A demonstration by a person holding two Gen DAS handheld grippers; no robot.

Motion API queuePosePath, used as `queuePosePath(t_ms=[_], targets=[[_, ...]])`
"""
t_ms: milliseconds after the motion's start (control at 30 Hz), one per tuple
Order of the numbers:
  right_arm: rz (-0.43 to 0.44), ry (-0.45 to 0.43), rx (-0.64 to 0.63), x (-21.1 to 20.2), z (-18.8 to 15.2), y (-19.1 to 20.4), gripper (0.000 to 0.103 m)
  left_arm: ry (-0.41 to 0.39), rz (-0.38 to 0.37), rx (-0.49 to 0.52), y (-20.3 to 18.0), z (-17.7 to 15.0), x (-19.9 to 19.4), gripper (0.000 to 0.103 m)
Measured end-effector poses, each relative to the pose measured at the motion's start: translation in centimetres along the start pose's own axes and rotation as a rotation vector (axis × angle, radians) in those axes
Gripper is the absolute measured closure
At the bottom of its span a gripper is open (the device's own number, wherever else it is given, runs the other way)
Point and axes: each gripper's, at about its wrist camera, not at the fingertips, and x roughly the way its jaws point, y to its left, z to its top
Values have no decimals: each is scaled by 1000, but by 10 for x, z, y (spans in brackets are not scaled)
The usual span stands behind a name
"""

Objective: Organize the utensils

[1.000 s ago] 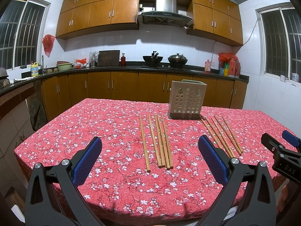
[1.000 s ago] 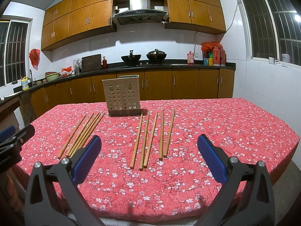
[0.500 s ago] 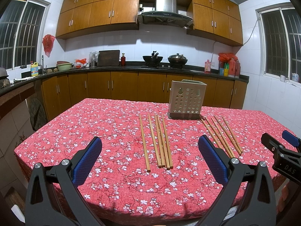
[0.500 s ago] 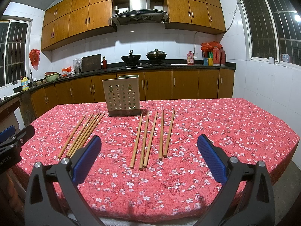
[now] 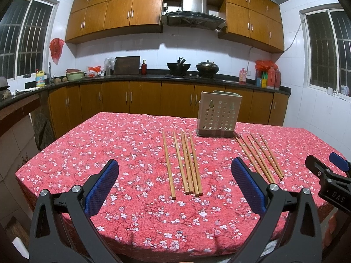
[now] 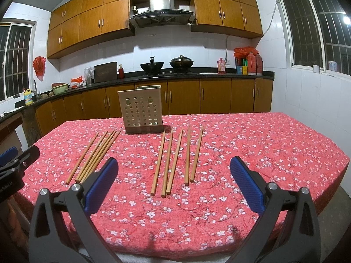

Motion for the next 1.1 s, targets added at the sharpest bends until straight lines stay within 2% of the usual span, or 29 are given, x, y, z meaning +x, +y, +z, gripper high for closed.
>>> queuePosePath(t_ms=[167,267,433,533,633,700,800,1000,1100], targets=[[-14,36,23,11,2,-6,4,27,15,1,2,0,11,2],[-42,75,44,24,5,-13,4,78,41,-3,7,2,27,2],[-112,189,99,59,10,-32,4,188,73,-56,24,6,58,2],[-112,267,154,84,10,-46,4,251,81,-89,34,8,74,2],[-105,334,169,106,11,-54,20,305,79,-117,43,11,90,2],[-100,390,175,125,13,-58,38,327,63,-130,48,11,99,2],[-88,441,186,149,15,-60,54,352,60,-125,49,13,113,2],[-77,508,160,184,13,-56,64,408,42,-112,50,13,136,3],[-88,515,131,191,10,-53,74,437,25,-96,48,13,146,19]])
